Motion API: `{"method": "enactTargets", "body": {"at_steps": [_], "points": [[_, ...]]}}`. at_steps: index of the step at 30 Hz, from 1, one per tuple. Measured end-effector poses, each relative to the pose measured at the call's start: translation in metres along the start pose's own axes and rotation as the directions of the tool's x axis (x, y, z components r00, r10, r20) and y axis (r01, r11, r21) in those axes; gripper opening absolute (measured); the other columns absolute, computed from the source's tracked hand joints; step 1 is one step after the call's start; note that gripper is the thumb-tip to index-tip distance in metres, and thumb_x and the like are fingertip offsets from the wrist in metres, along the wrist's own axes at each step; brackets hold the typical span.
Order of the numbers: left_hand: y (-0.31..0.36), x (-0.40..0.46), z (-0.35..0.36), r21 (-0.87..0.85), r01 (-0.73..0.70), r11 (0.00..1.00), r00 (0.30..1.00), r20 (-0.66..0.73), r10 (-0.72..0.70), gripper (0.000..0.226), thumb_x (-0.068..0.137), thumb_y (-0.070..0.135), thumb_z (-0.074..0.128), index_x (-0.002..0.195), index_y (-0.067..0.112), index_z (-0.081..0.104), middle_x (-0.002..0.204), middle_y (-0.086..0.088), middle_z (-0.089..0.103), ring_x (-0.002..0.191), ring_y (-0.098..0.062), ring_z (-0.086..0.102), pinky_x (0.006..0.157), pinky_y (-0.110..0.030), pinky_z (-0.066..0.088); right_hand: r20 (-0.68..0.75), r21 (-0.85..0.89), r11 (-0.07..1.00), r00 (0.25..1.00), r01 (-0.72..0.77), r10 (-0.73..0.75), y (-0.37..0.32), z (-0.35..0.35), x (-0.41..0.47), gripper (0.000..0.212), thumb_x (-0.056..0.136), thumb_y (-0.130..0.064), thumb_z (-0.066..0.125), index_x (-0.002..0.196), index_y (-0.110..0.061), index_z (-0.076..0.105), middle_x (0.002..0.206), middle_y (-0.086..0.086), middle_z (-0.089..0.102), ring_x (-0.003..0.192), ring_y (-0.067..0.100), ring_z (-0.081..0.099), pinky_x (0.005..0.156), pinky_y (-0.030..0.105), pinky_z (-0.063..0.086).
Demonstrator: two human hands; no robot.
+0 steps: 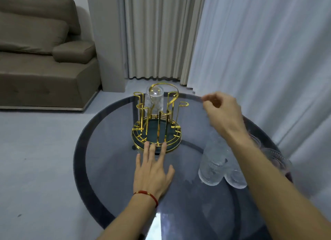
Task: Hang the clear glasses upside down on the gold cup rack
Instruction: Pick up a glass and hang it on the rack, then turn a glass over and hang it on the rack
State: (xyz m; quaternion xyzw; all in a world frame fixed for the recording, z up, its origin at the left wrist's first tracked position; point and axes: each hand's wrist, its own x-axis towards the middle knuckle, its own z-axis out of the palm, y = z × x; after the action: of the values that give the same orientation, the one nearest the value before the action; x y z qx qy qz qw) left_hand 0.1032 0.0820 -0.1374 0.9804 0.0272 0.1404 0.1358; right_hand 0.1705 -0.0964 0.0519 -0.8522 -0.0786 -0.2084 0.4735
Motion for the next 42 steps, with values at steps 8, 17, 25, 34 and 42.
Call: {"method": "enactTargets", "body": {"at_steps": [8, 17, 25, 34, 42], "points": [[0.017, -0.01, -0.016, 0.1, -0.008, 0.995, 1.0, 0.014, 0.007, 0.074, 0.098, 0.053, 0.033, 0.159, 0.024, 0.002, 0.169, -0.008, 0.001, 0.153, -0.024, -0.012, 0.122, -0.056, 0.009, 0.104, -0.769, 0.639, 0.99, 0.019, 0.095, 0.049, -0.028, -0.122, 0.079, 0.083, -0.073, 0.049, 0.14, -0.019, 0.05, 0.14, 0.007, 0.053, 0.139, 0.031, 0.034, 0.11, 0.051, 0.03], [0.085, -0.044, -0.052, -0.482, -0.102, 0.87, 0.987, -0.16, 0.027, 0.057, 0.093, 0.023, 0.061, 0.146, 0.015, 0.044, 0.146, -0.005, 0.046, 0.139, -0.019, 0.034, 0.114, -0.037, 0.035, 0.182, -0.735, 0.663, 0.983, 0.139, -0.004, 0.064, -0.022, -0.123, 0.077, 0.085, -0.058, 0.064, 0.145, -0.014, 0.045, 0.132, 0.012, 0.055, 0.139, 0.033, 0.037, 0.123, 0.054, 0.006], [0.095, -0.05, -0.087, -0.949, 0.255, 0.185, 0.961, 0.271, 0.065, 0.093, 0.067, 0.04, 0.082, 0.147, 0.032, 0.035, 0.137, -0.002, 0.054, 0.119, -0.021, 0.061, 0.09, -0.051, 0.059, 0.336, -0.196, 0.879, 0.872, 0.435, -0.357, 0.047, -0.026, -0.133, 0.097, 0.061, -0.026, 0.089, 0.146, -0.016, 0.044, 0.135, 0.008, 0.049, 0.123, 0.026, 0.049, 0.105, 0.04, 0.045], [0.079, -0.04, -0.094, -0.939, 0.306, -0.154, 0.93, 0.33, -0.165, 0.04, 0.089, 0.027, 0.069, 0.122, 0.008, 0.057, 0.125, -0.02, 0.062, 0.103, -0.03, 0.071, 0.072, -0.048, 0.062, 0.427, -0.006, 0.977, 0.884, 0.211, -0.188, 0.04, -0.022, -0.134, 0.066, 0.09, -0.049, 0.059, 0.151, -0.041, 0.034, 0.162, -0.011, 0.029, 0.151, 0.006, 0.023, 0.122, 0.034, 0.023], [0.07, -0.028, -0.079, -0.942, 0.334, 0.003, 0.931, 0.33, -0.155, 0.044, 0.086, 0.06, 0.046, 0.107, 0.027, 0.068, 0.107, -0.015, 0.071, 0.096, -0.036, 0.068, 0.075, -0.048, 0.059, 0.316, 0.193, 0.975, 0.948, -0.113, 0.048, 0.045, -0.018, -0.123, 0.049, 0.094, -0.047, 0.068, 0.138, -0.042, 0.048, 0.125, -0.01, 0.057, 0.114, 0.006, 0.058, 0.103, 0.044, 0.051]]}}
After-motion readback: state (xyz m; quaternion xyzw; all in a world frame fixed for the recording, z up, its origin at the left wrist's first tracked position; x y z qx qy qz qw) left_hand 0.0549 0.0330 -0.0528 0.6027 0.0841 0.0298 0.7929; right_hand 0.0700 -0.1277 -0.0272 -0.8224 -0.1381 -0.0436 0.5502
